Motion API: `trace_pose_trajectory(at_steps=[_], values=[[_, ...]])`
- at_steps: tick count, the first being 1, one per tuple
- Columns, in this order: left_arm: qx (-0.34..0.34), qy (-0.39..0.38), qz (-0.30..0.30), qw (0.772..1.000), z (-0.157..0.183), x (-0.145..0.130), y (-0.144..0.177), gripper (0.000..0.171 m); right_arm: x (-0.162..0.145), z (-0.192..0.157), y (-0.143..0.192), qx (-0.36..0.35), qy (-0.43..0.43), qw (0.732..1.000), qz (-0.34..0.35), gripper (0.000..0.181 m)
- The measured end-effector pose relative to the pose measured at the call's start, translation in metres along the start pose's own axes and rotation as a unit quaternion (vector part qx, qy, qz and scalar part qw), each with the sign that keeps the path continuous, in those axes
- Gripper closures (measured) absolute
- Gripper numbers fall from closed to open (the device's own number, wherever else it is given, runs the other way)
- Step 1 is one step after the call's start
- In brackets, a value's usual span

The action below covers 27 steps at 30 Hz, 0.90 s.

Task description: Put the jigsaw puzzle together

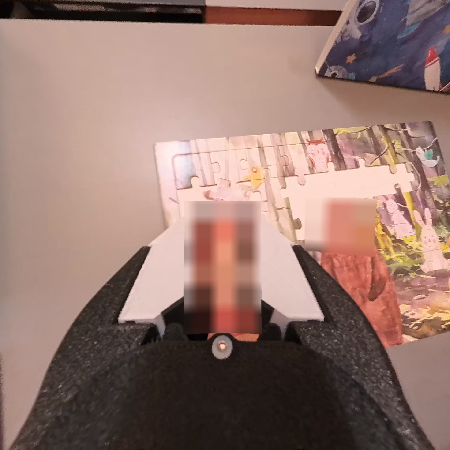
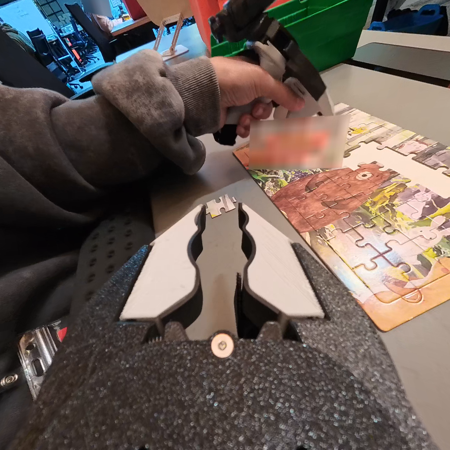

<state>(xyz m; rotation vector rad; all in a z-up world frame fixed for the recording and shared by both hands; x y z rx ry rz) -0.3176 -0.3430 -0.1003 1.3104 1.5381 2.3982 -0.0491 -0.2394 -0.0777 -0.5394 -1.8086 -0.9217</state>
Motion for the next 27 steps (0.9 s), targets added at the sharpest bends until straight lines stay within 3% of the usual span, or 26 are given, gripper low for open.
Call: trace_pose_trajectory(at_steps=[3, 7, 22, 24, 27], values=[[0.005, -0.034, 0.020, 0.999, -0.013, 0.004, 0.009, 0.153, 0.000, 0.000, 0.001, 0.000, -0.002, 1.000, 0.004, 0.155], [-0.037, -0.102, -0.012, 0.994, -0.014, -0.007, 0.008, 0.170, 0.000, 0.000, 0.000, -0.001, 0.000, 1.000, 0.002, 0.155], [-0.069, -0.121, -0.010, 0.990, -0.001, -0.016, -0.002, 0.171, -0.004, 0.003, -0.007, -0.010, 0.006, 1.000, -0.024, 0.155], [-0.066, -0.125, -0.006, 0.990, -0.001, -0.016, -0.001, 0.169, -0.005, 0.003, -0.007, -0.009, 0.006, 1.000, -0.026, 0.155], [-0.055, -0.130, 0.017, 0.990, -0.002, -0.013, 0.001, 0.143, -0.005, 0.002, -0.008, -0.007, 0.006, 1.000, -0.028, 0.155]])
Point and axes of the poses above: each gripper's, where its closed fingertips meet, y back along the fingers, x out of its top, z = x × y across the jaws, the point moved 9 cm from there along y, back along the fingers, and after that the axes turned 3 degrees about -x, right-handed, at the moved point
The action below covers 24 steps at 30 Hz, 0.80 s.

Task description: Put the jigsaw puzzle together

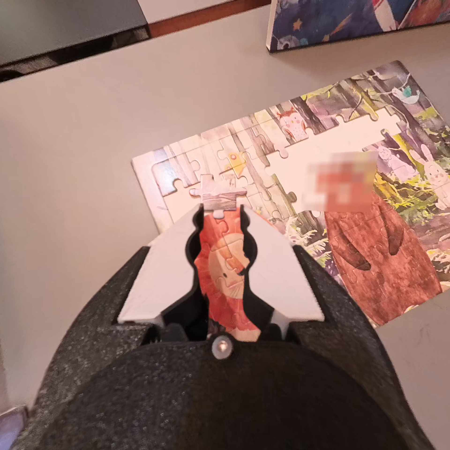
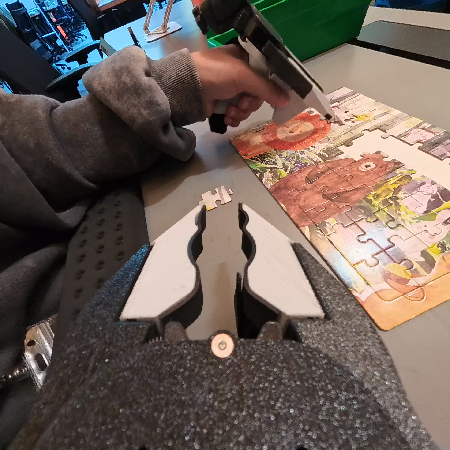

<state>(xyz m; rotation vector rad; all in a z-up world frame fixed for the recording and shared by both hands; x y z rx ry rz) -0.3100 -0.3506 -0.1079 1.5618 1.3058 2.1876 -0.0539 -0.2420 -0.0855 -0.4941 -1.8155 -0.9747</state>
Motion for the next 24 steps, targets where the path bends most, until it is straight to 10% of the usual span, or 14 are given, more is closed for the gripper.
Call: trace_pose_trajectory(at_steps=[24], values=[[-0.024, -0.073, 0.033, 0.996, -0.003, 0.007, 0.001, 0.121, -0.002, -0.002, -0.002, 0.013, -0.002, 1.000, -0.007, 0.155]])
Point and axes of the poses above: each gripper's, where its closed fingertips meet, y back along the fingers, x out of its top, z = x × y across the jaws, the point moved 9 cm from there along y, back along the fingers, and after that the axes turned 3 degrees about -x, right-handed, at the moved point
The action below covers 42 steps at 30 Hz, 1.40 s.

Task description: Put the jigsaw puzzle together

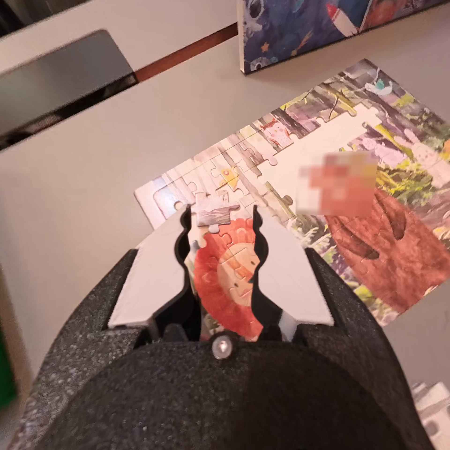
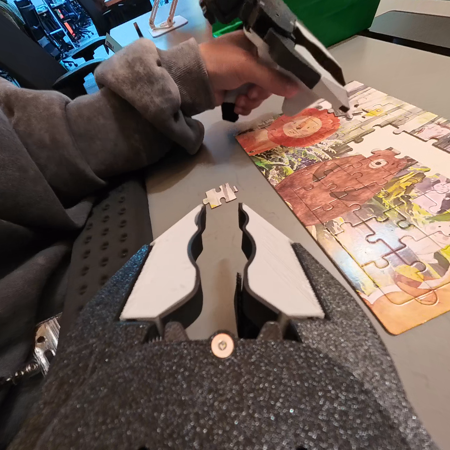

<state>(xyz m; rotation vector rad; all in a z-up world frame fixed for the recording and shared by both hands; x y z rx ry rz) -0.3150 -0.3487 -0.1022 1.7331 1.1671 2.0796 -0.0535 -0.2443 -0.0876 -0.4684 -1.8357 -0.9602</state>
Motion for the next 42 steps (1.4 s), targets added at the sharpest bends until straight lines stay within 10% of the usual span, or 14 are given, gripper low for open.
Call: trace_pose_trajectory(at_steps=[28, 42], values=[[-0.012, 0.065, -0.062, 0.996, -0.013, -0.007, -0.011, 0.123, -0.003, -0.002, -0.005, 0.013, 0.000, 1.000, -0.020, 0.154], [-0.015, 0.038, -0.065, 0.997, -0.002, -0.003, -0.012, 0.151, -0.004, -0.003, -0.007, 0.015, 0.001, 1.000, -0.028, 0.154]])
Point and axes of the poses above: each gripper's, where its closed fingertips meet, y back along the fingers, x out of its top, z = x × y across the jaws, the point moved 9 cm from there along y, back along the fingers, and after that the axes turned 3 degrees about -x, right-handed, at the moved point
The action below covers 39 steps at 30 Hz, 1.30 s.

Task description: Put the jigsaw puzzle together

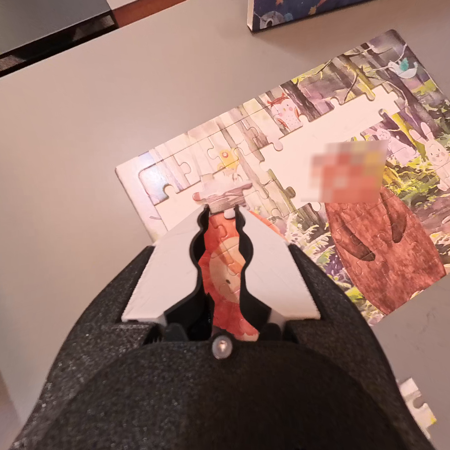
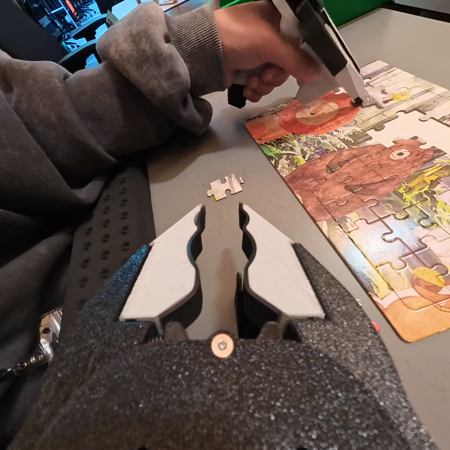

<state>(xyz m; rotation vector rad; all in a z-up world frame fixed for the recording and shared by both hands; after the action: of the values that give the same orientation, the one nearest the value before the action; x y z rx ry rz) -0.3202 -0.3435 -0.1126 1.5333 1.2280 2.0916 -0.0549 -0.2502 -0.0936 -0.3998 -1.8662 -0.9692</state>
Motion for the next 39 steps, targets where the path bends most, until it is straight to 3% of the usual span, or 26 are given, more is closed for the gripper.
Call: trace_pose_trajectory(at_steps=[4, 10, 16, 20, 26, 29, 31, 34, 36, 39], values=[[-0.011, -0.006, 0.012, 1.000, 0.007, 0.003, 0.001, 0.163, 0.000, 0.000, -0.001, 0.001, 0.000, 1.000, -0.003, 0.154], [-0.023, -0.018, 0.008, 1.000, 0.016, 0.005, -0.003, 0.158, 0.000, 0.000, 0.000, -0.006, 0.001, 1.000, -0.003, 0.154], [0.007, 0.001, 0.033, 0.999, 0.018, 0.005, 0.001, 0.136, 0.012, 0.030, 0.035, -0.158, -0.031, 0.982, 0.095, 0.153], [0.041, 0.029, 0.043, 0.998, 0.021, 0.003, 0.002, 0.130, 0.009, 0.055, 0.073, -0.283, -0.093, 0.940, 0.169, 0.152], [0.057, 0.026, 0.025, 0.998, 0.026, 0.003, -0.004, 0.127, 0.007, 0.078, 0.107, -0.358, -0.139, 0.896, 0.223, 0.145], [0.051, 0.023, 0.023, 0.998, 0.027, 0.001, -0.007, 0.127, 0.037, 0.102, 0.129, -0.423, -0.082, 0.878, 0.210, 0.138], [0.052, 0.018, 0.027, 0.998, 0.028, 0.001, -0.007, 0.126, 0.074, 0.126, 0.145, -0.460, -0.049, 0.864, 0.198, 0.126], [0.014, 0.039, 0.043, 0.998, 0.027, 0.001, 0.001, 0.119, 0.124, 0.169, 0.152, -0.485, -0.011, 0.853, 0.192, 0.126], [0.002, 0.059, 0.054, 0.997, 0.020, 0.001, 0.009, 0.117, 0.134, 0.199, 0.147, -0.502, -0.009, 0.842, 0.197, 0.127], [0.022, 0.054, 0.045, 0.997, 0.012, -0.004, 0.015, 0.114, 0.120, 0.219, 0.134, -0.527, -0.026, 0.820, 0.221, 0.129]])
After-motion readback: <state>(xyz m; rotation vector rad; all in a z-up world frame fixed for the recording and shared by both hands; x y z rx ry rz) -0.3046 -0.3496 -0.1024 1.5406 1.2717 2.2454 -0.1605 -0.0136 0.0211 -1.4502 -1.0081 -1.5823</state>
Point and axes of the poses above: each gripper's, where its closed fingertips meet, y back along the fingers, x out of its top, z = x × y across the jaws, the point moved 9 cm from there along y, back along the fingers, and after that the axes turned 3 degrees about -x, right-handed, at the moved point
